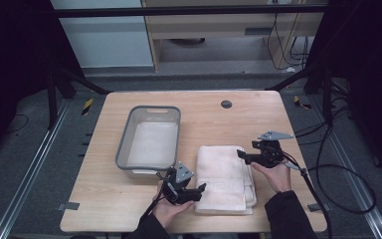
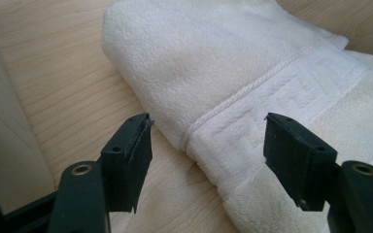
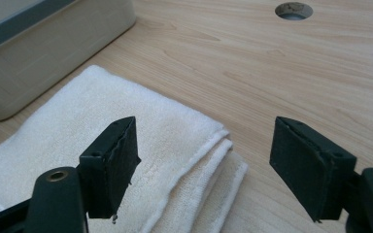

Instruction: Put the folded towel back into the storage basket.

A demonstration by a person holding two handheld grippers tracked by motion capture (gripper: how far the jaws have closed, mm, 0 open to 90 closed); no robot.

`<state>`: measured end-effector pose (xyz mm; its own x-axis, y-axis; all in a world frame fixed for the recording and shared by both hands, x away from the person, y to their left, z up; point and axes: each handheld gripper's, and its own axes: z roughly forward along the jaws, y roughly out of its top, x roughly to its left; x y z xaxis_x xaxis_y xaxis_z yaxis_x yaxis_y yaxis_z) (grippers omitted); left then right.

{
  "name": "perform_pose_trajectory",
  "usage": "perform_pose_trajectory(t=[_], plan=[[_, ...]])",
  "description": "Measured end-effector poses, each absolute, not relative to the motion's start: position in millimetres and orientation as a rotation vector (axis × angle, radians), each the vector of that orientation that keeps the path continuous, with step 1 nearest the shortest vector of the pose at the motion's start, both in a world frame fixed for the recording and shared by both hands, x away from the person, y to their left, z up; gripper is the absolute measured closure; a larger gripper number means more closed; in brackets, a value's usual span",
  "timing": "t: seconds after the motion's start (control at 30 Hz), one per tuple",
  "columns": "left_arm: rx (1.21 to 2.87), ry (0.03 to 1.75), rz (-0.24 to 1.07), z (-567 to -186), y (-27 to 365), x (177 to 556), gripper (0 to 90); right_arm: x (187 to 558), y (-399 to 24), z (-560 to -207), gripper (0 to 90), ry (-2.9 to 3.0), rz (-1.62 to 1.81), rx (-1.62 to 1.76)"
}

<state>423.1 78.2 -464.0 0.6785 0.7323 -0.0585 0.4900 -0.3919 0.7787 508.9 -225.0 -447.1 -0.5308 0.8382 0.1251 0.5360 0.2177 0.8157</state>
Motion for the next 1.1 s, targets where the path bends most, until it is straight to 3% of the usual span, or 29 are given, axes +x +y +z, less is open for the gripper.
perform_pose_trajectory(t=[0.47,1.1], plan=[[2.104,0.971,0.348,-483.6,68.2,425.4,28.6,514.8,-220.1,-466.6,25.6,2.203,1.177,1.313],[2.116,1.021,0.301,-495.1,63.1,430.1,29.9,520.6,-214.4,-486.1,28.3,2.258,1.114,1.364]])
